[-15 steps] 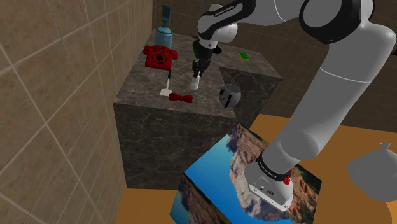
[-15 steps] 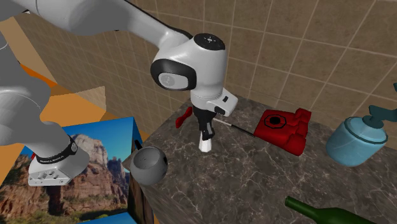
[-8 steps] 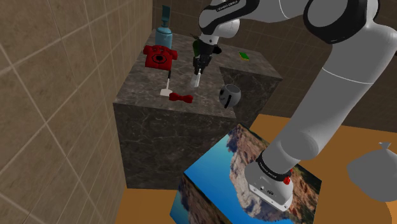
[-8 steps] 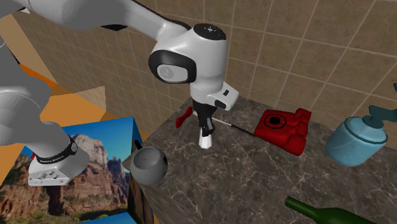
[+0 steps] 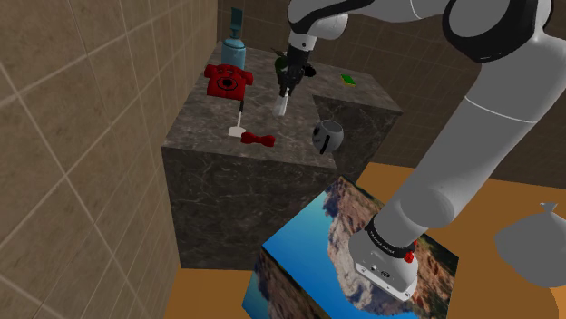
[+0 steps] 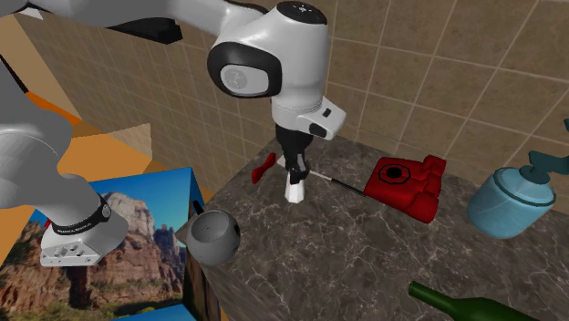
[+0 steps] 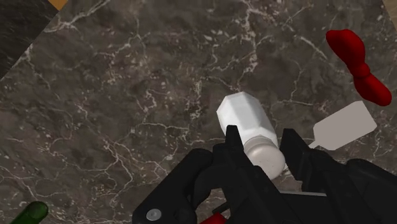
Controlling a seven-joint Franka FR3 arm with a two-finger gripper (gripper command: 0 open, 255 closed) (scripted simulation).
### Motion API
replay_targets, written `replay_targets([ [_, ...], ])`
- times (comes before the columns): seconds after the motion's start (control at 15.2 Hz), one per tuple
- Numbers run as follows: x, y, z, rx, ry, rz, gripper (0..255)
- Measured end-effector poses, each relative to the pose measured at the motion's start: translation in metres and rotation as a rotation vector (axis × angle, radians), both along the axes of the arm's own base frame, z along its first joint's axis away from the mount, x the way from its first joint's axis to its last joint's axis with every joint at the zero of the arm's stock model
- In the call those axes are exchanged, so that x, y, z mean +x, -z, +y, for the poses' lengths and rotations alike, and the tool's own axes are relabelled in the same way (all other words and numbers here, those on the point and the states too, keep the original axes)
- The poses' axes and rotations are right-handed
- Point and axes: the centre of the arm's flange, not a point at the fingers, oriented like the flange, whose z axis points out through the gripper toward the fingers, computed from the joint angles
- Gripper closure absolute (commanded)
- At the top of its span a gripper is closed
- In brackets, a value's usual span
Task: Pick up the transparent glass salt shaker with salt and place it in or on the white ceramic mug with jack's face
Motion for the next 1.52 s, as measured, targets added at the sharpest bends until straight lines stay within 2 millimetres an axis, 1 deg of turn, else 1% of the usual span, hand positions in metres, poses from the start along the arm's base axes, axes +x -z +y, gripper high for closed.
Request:
replay_targets([
  [1.32, 0.0, -0.105, 0.0, 0.0, 0.0, 0.0, 255],
  [1.39, -0.006, -0.109, -0.001, 0.0, 0.0, 0.0, 255],
  [1.52, -0.025, -0.113, -0.009, 0.0, 0.0, 0.0, 255],
])
